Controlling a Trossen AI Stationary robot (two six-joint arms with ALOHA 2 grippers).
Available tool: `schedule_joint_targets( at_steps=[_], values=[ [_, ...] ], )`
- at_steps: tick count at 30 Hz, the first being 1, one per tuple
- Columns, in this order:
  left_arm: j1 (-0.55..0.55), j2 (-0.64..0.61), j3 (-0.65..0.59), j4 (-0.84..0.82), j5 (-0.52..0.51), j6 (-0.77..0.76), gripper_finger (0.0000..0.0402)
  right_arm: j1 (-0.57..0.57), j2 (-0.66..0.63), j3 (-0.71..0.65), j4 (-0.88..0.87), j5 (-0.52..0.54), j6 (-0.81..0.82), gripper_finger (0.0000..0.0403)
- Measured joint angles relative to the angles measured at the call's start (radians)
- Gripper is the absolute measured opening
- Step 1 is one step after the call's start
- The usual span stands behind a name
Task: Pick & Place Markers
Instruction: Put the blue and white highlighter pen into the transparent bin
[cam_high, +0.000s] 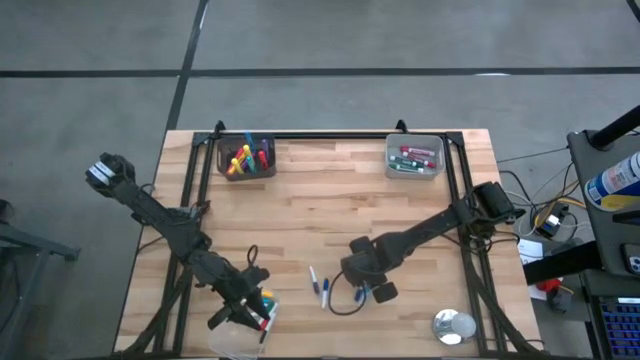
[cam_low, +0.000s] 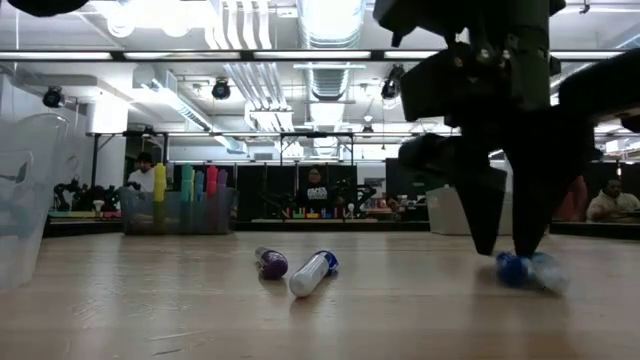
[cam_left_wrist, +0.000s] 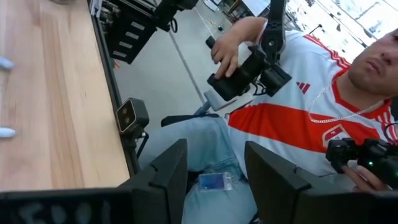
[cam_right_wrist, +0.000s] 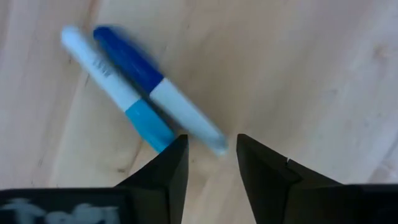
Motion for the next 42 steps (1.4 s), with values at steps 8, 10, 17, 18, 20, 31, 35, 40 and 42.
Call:
schedule_joint_targets(
  at_steps=[8, 10, 17, 18, 20, 31, 35, 40, 42],
  values=[
    [0.001, 0.0, 0.0, 0.0, -0.006, 0.017, 0.0151, 0.006, -0.004, -0.063, 0.125, 0.007, 0.0, 0.0119],
    [0.001, 0.0, 0.0, 0.0, -0.012, 0.017, 0.0151, 0.006, -0.006, -0.078, 0.152, 0.006, 0.005, 0.0113],
    [0.001, -0.001, 0.0, 0.0, -0.038, 0.017, 0.0151, 0.006, -0.005, -0.098, 0.23, 0.006, 0.041, 0.0067],
    [0.001, -0.001, 0.0, 0.0, -0.053, 0.017, 0.0151, 0.006, -0.004, -0.096, 0.234, 0.006, 0.046, 0.0058],
    [0.0, -0.001, 0.0, 0.0, -0.104, 0.017, 0.0151, 0.005, -0.002, -0.086, 0.239, 0.003, 0.056, 0.0039],
    [0.006, -0.001, 0.0, -0.003, -0.343, 0.041, 0.0151, 0.006, 0.002, 0.015, 0.26, -0.011, 0.061, 0.0017],
    [0.006, -0.001, -0.001, -0.009, -0.396, 0.101, 0.0151, 0.004, -0.005, 0.091, 0.261, -0.006, 0.091, 0.001],
    [0.006, -0.001, -0.003, -0.016, -0.464, 0.128, 0.0151, 0.0, -0.006, 0.19, 0.253, 0.0, 0.136, 0.0006],
    [0.006, -0.001, -0.003, -0.019, -0.471, 0.128, 0.0151, 0.0, -0.006, 0.222, 0.224, -0.004, 0.124, 0.0006]
  ],
)
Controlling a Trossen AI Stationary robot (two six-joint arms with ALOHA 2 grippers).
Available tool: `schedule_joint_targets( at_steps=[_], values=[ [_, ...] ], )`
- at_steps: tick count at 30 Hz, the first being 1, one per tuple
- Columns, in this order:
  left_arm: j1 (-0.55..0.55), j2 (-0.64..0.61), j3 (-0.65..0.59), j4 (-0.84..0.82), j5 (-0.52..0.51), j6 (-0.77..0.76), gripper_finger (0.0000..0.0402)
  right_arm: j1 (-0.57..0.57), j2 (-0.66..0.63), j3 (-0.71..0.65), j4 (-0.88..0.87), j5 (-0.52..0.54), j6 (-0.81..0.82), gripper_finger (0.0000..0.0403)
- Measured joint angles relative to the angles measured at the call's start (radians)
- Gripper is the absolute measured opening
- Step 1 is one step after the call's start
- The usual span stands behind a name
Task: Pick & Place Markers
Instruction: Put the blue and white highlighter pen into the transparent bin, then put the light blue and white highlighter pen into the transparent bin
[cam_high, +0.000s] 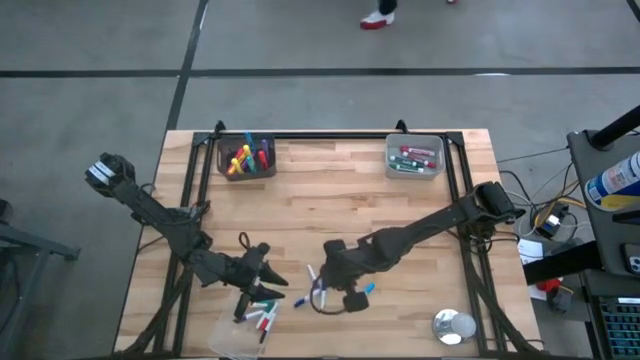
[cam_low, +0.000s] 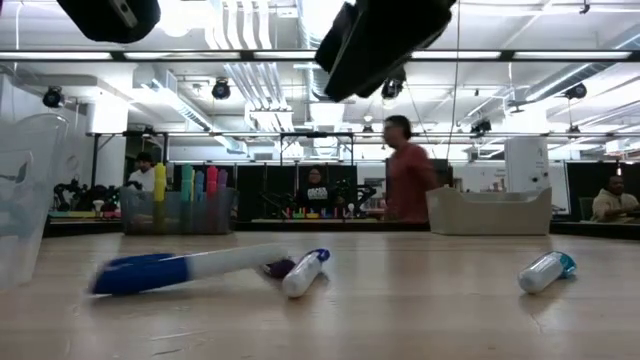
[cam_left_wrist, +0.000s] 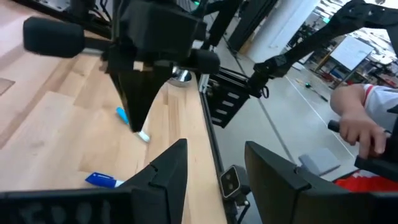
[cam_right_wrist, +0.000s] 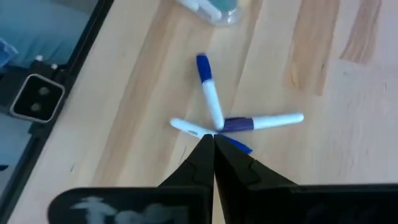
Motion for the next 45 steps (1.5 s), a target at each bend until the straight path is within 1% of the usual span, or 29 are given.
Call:
schedule_joint_targets(
  at_steps=[2, 7, 10, 13, 15, 18, 20, 22, 26, 30, 34, 36, 45],
  values=[
    [0.0, 0.0, 0.0, -0.004, 0.0, -0.001, 0.0151, 0.003, 0.0, 0.02, -0.029, -0.005, 0.0, 0.0006],
    [0.0, 0.0, -0.002, -0.018, 0.0, -0.005, 0.0151, 0.019, 0.005, 0.008, 0.01, -0.027, -0.043, 0.0013],
    [0.0, 0.0, -0.002, -0.019, 0.0, -0.004, 0.0151, 0.02, 0.024, -0.001, 0.102, -0.031, -0.061, 0.004],
    [0.0, 0.0, -0.002, -0.019, 0.001, -0.004, 0.0151, 0.021, 0.05, -0.002, 0.141, -0.027, -0.081, 0.0083],
    [0.0, 0.0, -0.002, -0.021, 0.001, -0.005, 0.0151, 0.022, 0.072, -0.007, 0.106, -0.015, -0.101, 0.0114],
    [0.0, 0.0, -0.002, -0.025, 0.002, -0.013, 0.0151, 0.024, 0.104, -0.009, 0.0, -0.012, -0.06, 0.0153],
    [-0.001, 0.0, -0.002, -0.036, 0.006, -0.031, 0.0151, 0.025, 0.116, -0.009, -0.079, -0.031, -0.037, 0.017],
    [-0.001, 0.0, -0.002, -0.042, 0.006, -0.032, 0.0151, 0.033, 0.117, -0.01, -0.185, -0.067, -0.065, 0.0178],
    [0.0, 0.0, -0.002, -0.052, 0.006, -0.012, 0.0151, 0.081, 0.113, -0.024, -0.25, -0.077, -0.086, 0.0175],
    [0.002, 0.0, -0.002, -0.053, 0.006, -0.004, 0.0151, 0.129, 0.111, -0.037, -0.257, -0.066, -0.108, 0.0165],
    [0.002, 0.0, -0.002, -0.053, 0.006, -0.004, 0.0151, 0.148, 0.119, -0.064, -0.265, 0.082, -0.118, 0.0155],
    [0.002, 0.0, -0.003, -0.053, 0.006, -0.004, 0.0151, 0.148, 0.117, -0.074, -0.252, 0.132, -0.117, 0.015],
    [0.002, 0.0, -0.003, -0.055, 0.005, -0.009, 0.0151, 0.139, 0.108, -0.151, -0.215, 0.125, -0.099, 0.0124]
  ],
)
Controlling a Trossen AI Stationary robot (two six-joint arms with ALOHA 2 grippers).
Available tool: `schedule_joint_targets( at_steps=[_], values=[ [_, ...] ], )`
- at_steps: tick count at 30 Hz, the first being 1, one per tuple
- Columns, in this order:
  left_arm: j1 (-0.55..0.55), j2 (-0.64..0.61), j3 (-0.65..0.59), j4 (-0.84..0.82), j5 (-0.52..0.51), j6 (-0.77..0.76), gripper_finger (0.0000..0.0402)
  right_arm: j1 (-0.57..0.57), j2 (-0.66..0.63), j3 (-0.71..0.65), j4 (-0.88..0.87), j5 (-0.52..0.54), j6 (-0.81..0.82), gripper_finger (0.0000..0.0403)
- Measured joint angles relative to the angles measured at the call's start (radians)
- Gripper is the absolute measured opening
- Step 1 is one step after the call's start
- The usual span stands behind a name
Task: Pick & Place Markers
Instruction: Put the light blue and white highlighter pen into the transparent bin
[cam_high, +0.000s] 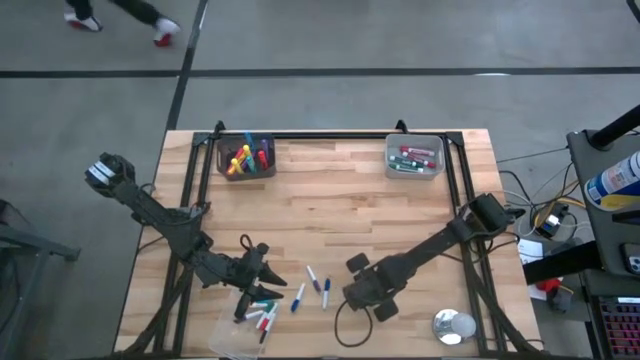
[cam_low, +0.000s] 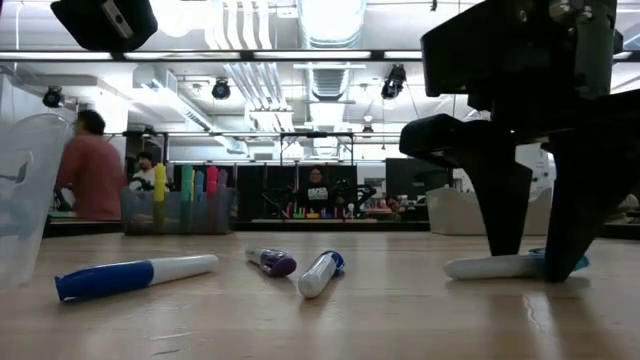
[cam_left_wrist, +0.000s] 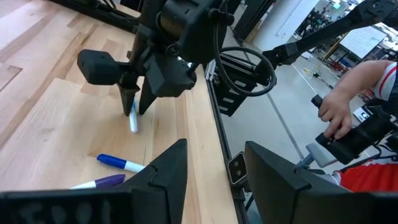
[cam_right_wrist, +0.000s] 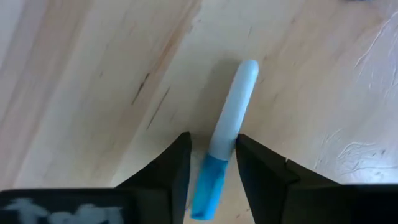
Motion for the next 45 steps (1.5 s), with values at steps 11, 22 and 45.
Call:
schedule_joint_targets(
  at_steps=[11, 22, 45],
  values=[
    [0.005, 0.0, 0.0, 0.004, -0.08, 0.03, 0.0151, -0.035, 0.003, 0.018, 0.041, -0.027, 0.036, 0.0027],
    [0.015, 0.0, 0.0, 0.004, -0.154, 0.039, 0.0151, -0.119, -0.021, 0.221, 0.061, -0.008, 0.064, 0.0028],
    [0.019, 0.001, 0.0, 0.005, -0.319, 0.078, 0.0151, -0.235, -0.038, 0.502, 0.076, -0.012, 0.027, 0.0029]
  ],
)
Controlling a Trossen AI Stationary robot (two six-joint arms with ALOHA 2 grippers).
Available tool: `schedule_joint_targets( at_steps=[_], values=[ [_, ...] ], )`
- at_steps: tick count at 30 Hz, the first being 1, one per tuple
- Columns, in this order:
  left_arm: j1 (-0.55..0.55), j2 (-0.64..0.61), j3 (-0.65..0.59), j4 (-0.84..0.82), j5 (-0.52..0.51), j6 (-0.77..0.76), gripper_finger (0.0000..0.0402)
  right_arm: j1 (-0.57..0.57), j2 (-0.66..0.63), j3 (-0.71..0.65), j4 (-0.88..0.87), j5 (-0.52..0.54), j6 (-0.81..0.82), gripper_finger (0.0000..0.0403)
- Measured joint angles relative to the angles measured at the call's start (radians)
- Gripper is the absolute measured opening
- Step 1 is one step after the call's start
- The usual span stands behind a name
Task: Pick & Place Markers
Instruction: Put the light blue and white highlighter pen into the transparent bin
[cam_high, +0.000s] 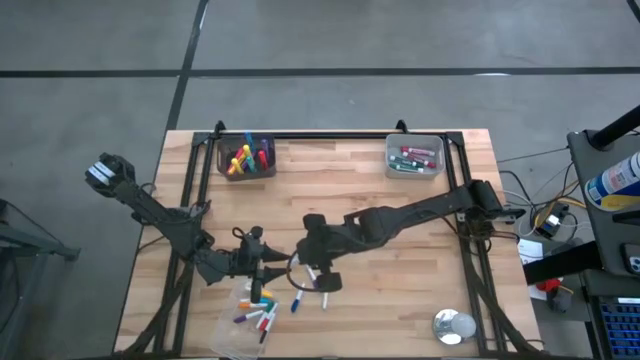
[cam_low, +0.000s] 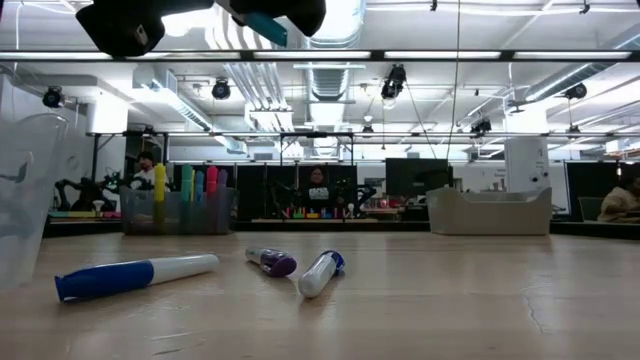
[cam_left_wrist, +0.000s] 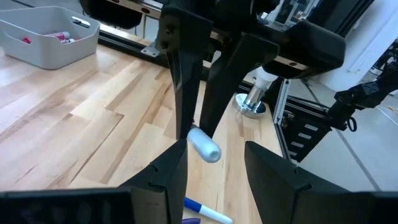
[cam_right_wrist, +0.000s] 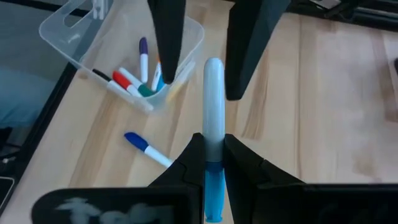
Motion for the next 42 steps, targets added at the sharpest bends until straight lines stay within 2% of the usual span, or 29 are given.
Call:
schedule_joint_targets(
  at_steps=[5, 10, 19, 25, 29, 33, 38, 42],
  values=[
    [0.01, 0.0, 0.0, 0.0, -0.001, 0.0, 0.0146, 0.001, 0.0, 0.0, 0.014, -0.002, -0.001, 0.0029],
    [0.03, 0.0, 0.0, 0.002, -0.002, 0.0, 0.0121, 0.001, 0.0, 0.0, 0.012, -0.003, -0.004, 0.0029],
    [0.038, 0.0, 0.0, -0.006, 0.03, -0.002, 0.0029, 0.0, 0.0, -0.001, 0.01, 0.001, -0.008, 0.0029],
    [0.039, -0.004, 0.0, -0.009, 0.052, -0.002, 0.0027, 0.004, 0.0, -0.002, 0.014, -0.005, -0.014, 0.0048],
    [0.039, -0.034, 0.0, -0.052, 0.176, -0.032, 0.004, 0.019, -0.002, -0.008, -0.029, -0.013, -0.03, 0.0095],
    [0.037, -0.084, 0.0, -0.16, 0.31, -0.135, 0.0031, 0.035, -0.002, -0.03, -0.06, -0.008, -0.039, 0.0139],
    [0.025, -0.145, 0.001, -0.298, 0.646, -0.244, 0.0029, 0.045, -0.002, -0.054, -0.057, 0.0, -0.055, 0.0171],
    [0.005, -0.155, 0.002, -0.307, 0.875, -0.385, 0.0042, 0.045, -0.002, -0.091, -0.051, -0.003, -0.052, 0.0181]
  ],
)
